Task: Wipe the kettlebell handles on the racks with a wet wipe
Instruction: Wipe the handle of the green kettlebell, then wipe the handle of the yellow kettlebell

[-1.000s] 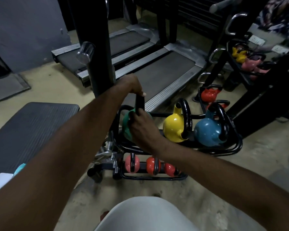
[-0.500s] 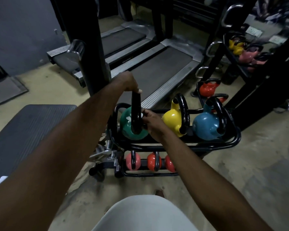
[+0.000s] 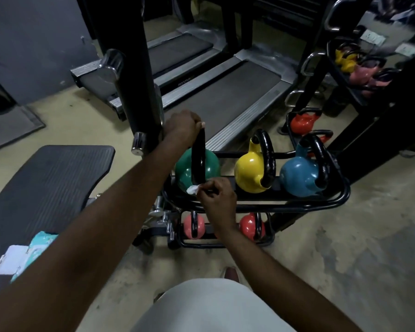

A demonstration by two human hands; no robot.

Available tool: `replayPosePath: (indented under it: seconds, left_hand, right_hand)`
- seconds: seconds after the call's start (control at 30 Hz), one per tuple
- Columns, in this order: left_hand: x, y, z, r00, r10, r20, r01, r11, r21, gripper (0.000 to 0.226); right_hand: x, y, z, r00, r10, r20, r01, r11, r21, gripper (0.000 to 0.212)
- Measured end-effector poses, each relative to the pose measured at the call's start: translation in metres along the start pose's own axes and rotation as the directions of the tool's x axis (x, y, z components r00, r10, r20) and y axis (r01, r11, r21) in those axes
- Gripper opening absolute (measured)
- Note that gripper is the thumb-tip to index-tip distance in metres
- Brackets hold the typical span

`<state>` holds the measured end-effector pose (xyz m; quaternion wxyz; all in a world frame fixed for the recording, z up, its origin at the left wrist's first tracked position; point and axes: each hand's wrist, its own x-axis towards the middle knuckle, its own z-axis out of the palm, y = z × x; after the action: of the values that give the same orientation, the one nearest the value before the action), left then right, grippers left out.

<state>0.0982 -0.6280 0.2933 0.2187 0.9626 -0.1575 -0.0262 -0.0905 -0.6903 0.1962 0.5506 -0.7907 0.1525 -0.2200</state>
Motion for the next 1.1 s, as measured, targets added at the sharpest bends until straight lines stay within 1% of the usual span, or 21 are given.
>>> replayPosePath:
  seconds: [0.03, 0.07, 0.1, 0.13, 0.23, 0.27, 0.3, 0.37, 0.4, 0.47, 0.53, 0.57, 0.6, 0.63, 0.7, 0.73, 0.8, 0.9, 0.97, 1.03, 1.1]
  left_hand:
    - [-0.006, -0.001, 0.003, 1.000, 0.012, -0.029, -0.012, 1.000, -0.027, 0.021]
    - [-0.011, -0.002, 0.005, 0.998, 0.024, -0.052, -0.027, 0.998, -0.054, 0.021]
    - [-0.014, -0.003, 0.007, 0.997, 0.037, -0.070, -0.042, 0.997, -0.069, 0.022]
    - [-0.017, -0.004, 0.008, 0.994, 0.063, -0.088, -0.068, 0.995, -0.066, 0.024]
    - [-0.029, 0.002, 0.009, 0.968, 0.211, -0.137, -0.214, 0.977, -0.010, 0.031]
    - [-0.031, 0.007, 0.009, 0.954, 0.264, -0.143, -0.267, 0.964, 0.002, 0.032]
    - [-0.033, 0.013, 0.010, 0.940, 0.311, -0.143, -0.314, 0.949, 0.005, 0.033]
    - [-0.031, 0.030, 0.017, 0.924, 0.370, -0.092, -0.375, 0.926, -0.048, 0.033]
    - [-0.030, 0.040, 0.023, 0.920, 0.389, -0.043, -0.391, 0.915, -0.100, 0.031]
    - [-0.027, 0.065, 0.036, 0.905, 0.423, 0.047, -0.407, 0.892, -0.197, 0.028]
    - [-0.024, 0.089, 0.047, 0.892, 0.442, 0.091, -0.406, 0.874, -0.266, 0.031]
    - [-0.023, 0.100, 0.051, 0.887, 0.449, 0.107, -0.403, 0.866, -0.296, 0.032]
    - [-0.021, 0.111, 0.056, 0.881, 0.459, 0.114, -0.407, 0.858, -0.314, 0.034]
    - [-0.019, 0.121, 0.060, 0.879, 0.461, 0.118, -0.402, 0.853, -0.334, 0.034]
    - [-0.010, 0.134, 0.067, 0.895, 0.428, 0.128, -0.359, 0.859, -0.365, 0.036]
    - [-0.006, 0.136, 0.070, 0.902, 0.406, 0.148, -0.331, 0.869, -0.368, 0.038]
    - [0.002, 0.137, 0.073, 0.903, 0.377, 0.204, -0.294, 0.891, -0.345, 0.043]
    - [0.009, 0.130, 0.076, 0.915, 0.331, 0.231, -0.247, 0.912, -0.329, 0.044]
    - [0.010, 0.126, 0.077, 0.922, 0.312, 0.227, -0.218, 0.906, -0.362, 0.044]
    - [0.008, 0.127, 0.078, 0.927, 0.301, 0.223, -0.202, 0.903, -0.380, 0.042]
    - [0.006, 0.127, 0.080, 0.934, 0.282, 0.219, -0.174, 0.895, -0.410, 0.040]
  right_hand:
    - [-0.001, -0.001, -0.001, 0.994, 0.106, 0.005, -0.106, 0.989, 0.106, 0.014]
    - [-0.001, -0.003, -0.001, 0.975, 0.221, 0.034, -0.223, 0.948, 0.229, 0.015]
    - [0.000, -0.004, -0.002, 0.947, 0.312, 0.079, -0.320, 0.883, 0.344, 0.019]
    - [0.002, -0.003, -0.002, 0.923, 0.369, 0.113, -0.380, 0.819, 0.431, 0.025]
    - [0.013, -0.005, -0.018, 0.889, 0.437, 0.135, -0.430, 0.699, 0.572, 0.039]
    - [0.017, -0.008, -0.028, 0.890, 0.438, 0.125, -0.420, 0.684, 0.596, 0.041]
    - [0.019, -0.011, -0.040, 0.902, 0.422, 0.097, -0.391, 0.698, 0.600, 0.040]
    - [0.021, -0.013, -0.071, 0.938, 0.347, -0.025, -0.286, 0.810, 0.512, 0.035]
    - [0.022, -0.011, -0.088, 0.948, 0.301, -0.106, -0.231, 0.875, 0.425, 0.033]
    - [0.027, -0.009, -0.122, 0.942, 0.188, -0.277, -0.141, 0.973, 0.181, 0.027]
    - [0.037, -0.008, -0.149, 0.918, 0.010, -0.396, -0.041, 0.997, -0.072, 0.023]
    - [0.045, -0.006, -0.158, 0.908, -0.097, -0.407, 0.022, 0.983, -0.185, 0.022]
    - [0.053, -0.003, -0.163, 0.910, -0.205, -0.360, 0.097, 0.951, -0.294, 0.020]
    - [0.059, 0.002, -0.165, 0.919, -0.297, -0.259, 0.182, 0.903, -0.390, 0.017]
    - [0.065, 0.015, -0.165, 0.923, -0.385, -0.020, 0.319, 0.791, -0.522, 0.014]
    - [0.066, 0.023, -0.166, 0.915, -0.401, 0.052, 0.360, 0.751, -0.554, 0.017]
    - [0.065, 0.037, -0.170, 0.896, -0.429, 0.110, 0.412, 0.714, -0.566, 0.022]
    - [0.063, 0.051, -0.180, 0.837, -0.487, 0.249, 0.538, 0.647, -0.540, 0.035]
    - [0.073, 0.057, -0.186, 0.812, -0.491, 0.315, 0.583, 0.666, -0.465, 0.035]
    - [0.086, 0.057, -0.190, 0.819, -0.480, 0.316, 0.572, 0.727, -0.379, 0.029]
    - [0.093, 0.054, -0.193, 0.826, -0.474, 0.305, 0.557, 0.773, -0.304, 0.029]
